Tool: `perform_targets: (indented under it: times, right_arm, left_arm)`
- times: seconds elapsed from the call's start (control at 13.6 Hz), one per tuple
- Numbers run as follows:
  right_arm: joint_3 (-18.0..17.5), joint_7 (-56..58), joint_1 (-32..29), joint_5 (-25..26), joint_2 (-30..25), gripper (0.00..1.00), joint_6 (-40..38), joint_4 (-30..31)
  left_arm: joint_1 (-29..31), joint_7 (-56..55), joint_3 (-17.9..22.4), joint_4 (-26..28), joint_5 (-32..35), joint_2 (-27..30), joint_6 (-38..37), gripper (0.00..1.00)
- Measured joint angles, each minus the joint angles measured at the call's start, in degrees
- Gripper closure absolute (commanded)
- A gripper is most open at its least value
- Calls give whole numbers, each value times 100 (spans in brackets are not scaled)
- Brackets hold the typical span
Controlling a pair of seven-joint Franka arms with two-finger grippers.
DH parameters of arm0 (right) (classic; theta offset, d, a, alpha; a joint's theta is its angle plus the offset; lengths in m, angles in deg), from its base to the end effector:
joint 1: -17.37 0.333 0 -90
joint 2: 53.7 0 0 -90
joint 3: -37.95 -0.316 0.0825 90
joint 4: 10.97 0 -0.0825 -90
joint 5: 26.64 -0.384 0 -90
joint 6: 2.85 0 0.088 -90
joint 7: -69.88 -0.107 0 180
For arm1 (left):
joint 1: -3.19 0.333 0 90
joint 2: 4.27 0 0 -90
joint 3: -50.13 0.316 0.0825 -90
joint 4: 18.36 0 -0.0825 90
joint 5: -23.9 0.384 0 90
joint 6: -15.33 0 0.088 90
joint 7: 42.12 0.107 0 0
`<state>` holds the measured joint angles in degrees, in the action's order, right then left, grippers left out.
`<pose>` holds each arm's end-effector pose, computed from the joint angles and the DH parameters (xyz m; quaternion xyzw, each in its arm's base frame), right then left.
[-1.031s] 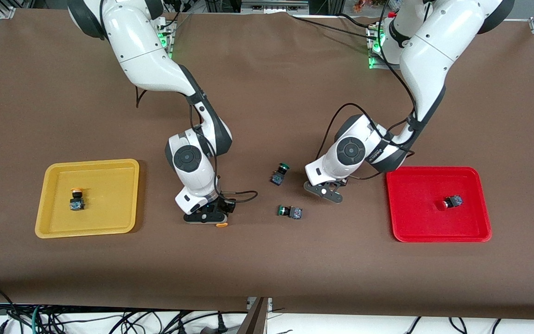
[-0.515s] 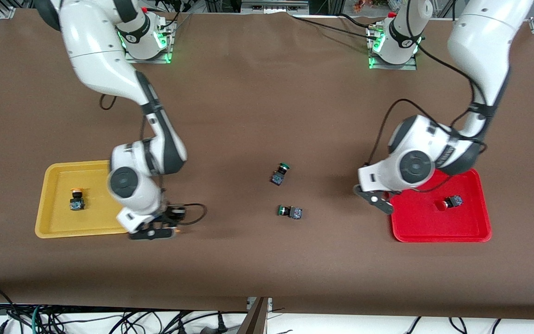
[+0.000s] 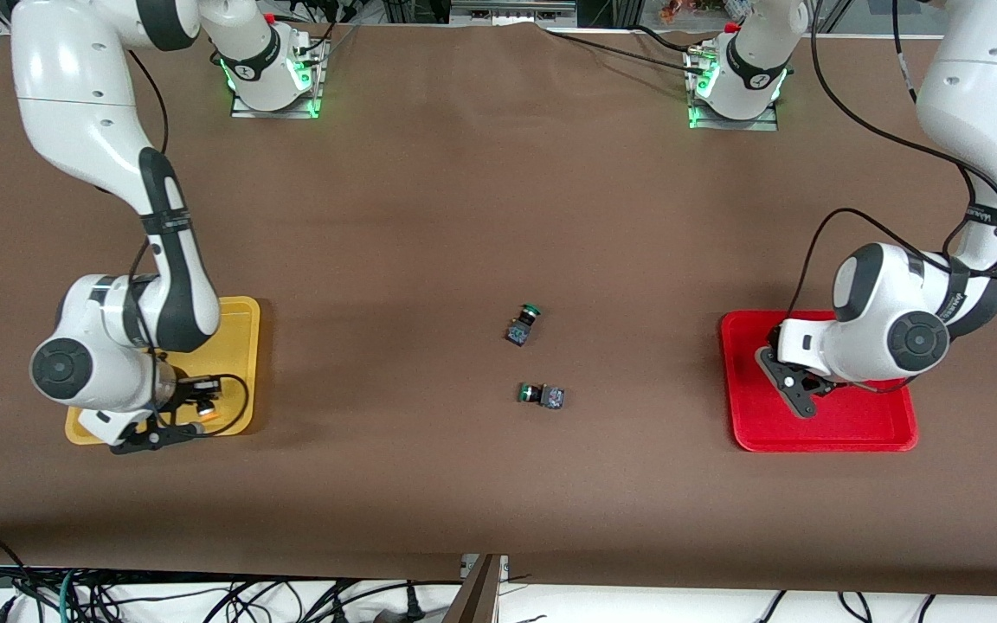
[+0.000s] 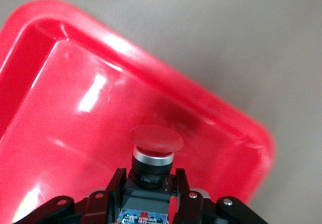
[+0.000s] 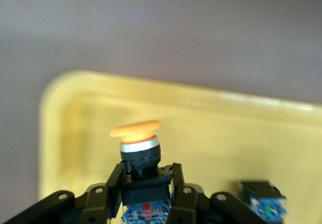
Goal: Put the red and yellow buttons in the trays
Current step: 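Place the yellow button in the yellow tray while the left gripper places red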
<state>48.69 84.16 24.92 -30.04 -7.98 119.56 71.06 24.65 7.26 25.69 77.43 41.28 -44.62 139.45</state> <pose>0.7167 -0.0129 0.2171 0.9928 0.1045 -0.0459 0.0371 0.6648 0.0055 0.2107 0.8679 -0.4918 -0.0534 0.0443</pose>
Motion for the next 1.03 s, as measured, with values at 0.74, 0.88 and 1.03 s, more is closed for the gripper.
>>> perform_targets:
  times: [0.74, 0.88, 1.03]
  right_arm:
    - [67, 26, -54, 0, -831, 0, 919, 1301]
    - [67, 27, -51, 0, -1077, 0, -181, 691]
    - [83, 26, -51, 1, -1265, 0, -1523, -114]
  left_arm:
    - [78, -1649, -700, -849, -3, 856, -2075, 0]
    - [42, -2803, -1158, -1399, -3, 1050, -3032, 0]
    - [-13, -3599, -1381, -1923, -2, 1140, -3687, 0]
